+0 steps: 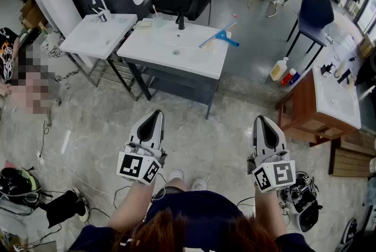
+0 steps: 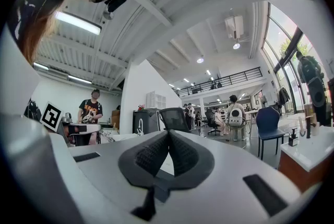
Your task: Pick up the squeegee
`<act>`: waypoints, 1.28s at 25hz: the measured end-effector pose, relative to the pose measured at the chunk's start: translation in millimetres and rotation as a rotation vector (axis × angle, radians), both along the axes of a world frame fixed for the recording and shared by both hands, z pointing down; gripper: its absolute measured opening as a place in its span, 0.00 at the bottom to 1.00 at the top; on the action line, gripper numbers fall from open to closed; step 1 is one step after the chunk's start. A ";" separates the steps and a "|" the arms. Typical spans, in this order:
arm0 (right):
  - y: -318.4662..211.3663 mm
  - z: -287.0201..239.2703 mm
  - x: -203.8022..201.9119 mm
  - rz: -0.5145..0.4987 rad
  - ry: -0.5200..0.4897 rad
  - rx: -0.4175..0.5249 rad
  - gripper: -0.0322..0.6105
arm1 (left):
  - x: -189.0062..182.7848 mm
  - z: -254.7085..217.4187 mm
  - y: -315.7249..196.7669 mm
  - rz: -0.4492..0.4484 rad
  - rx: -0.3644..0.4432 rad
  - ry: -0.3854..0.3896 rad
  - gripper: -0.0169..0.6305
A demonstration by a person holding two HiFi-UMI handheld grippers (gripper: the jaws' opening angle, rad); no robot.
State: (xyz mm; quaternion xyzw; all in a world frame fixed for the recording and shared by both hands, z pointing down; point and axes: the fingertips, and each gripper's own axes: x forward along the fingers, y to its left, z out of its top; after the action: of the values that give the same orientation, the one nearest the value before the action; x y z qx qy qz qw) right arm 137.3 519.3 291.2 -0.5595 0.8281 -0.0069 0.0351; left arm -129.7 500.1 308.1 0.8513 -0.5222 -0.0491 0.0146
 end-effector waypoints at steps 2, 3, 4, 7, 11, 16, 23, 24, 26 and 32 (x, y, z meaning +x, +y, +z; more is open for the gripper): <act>-9.5 -2.0 -5.4 -0.004 0.010 0.002 0.07 | -1.3 -4.3 -10.4 0.000 0.010 0.010 0.06; -13.1 -2.7 -7.9 -0.007 0.014 0.004 0.07 | -1.9 -5.6 -14.4 0.001 0.014 0.011 0.06; -15.5 -3.2 -10.0 -0.009 0.017 0.006 0.07 | -2.2 -6.1 -17.2 0.002 0.015 0.008 0.06; -20.2 -5.2 -11.0 -0.003 0.016 0.013 0.07 | -1.5 -6.5 -23.3 0.002 0.016 0.007 0.06; -31.9 -11.7 -7.5 -0.003 -0.041 0.024 0.07 | 1.8 -8.1 -34.3 0.007 0.016 0.001 0.06; -59.7 -15.5 -14.3 -0.008 -0.034 0.025 0.07 | 1.0 -9.7 -63.0 0.019 0.010 0.003 0.06; -139.3 -6.7 -26.7 0.014 -0.022 0.016 0.07 | -20.9 -0.4 -151.6 0.024 0.018 0.016 0.06; -155.1 -6.6 -29.9 0.018 -0.022 0.019 0.07 | -23.8 0.6 -168.3 0.028 0.021 0.018 0.06; -189.6 -8.0 -38.8 0.020 -0.017 0.027 0.07 | -30.2 0.0 -204.9 0.038 0.025 0.024 0.06; -290.2 -24.4 -66.1 0.066 -0.018 0.044 0.07 | -58.2 -14.2 -317.5 0.088 0.039 0.050 0.06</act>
State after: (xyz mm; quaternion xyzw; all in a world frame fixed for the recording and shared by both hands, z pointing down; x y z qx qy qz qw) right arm 71.2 229.1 266.9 -0.5855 0.8088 0.0076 0.0550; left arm -187.9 182.6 293.9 0.8719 -0.4829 -0.0796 0.0131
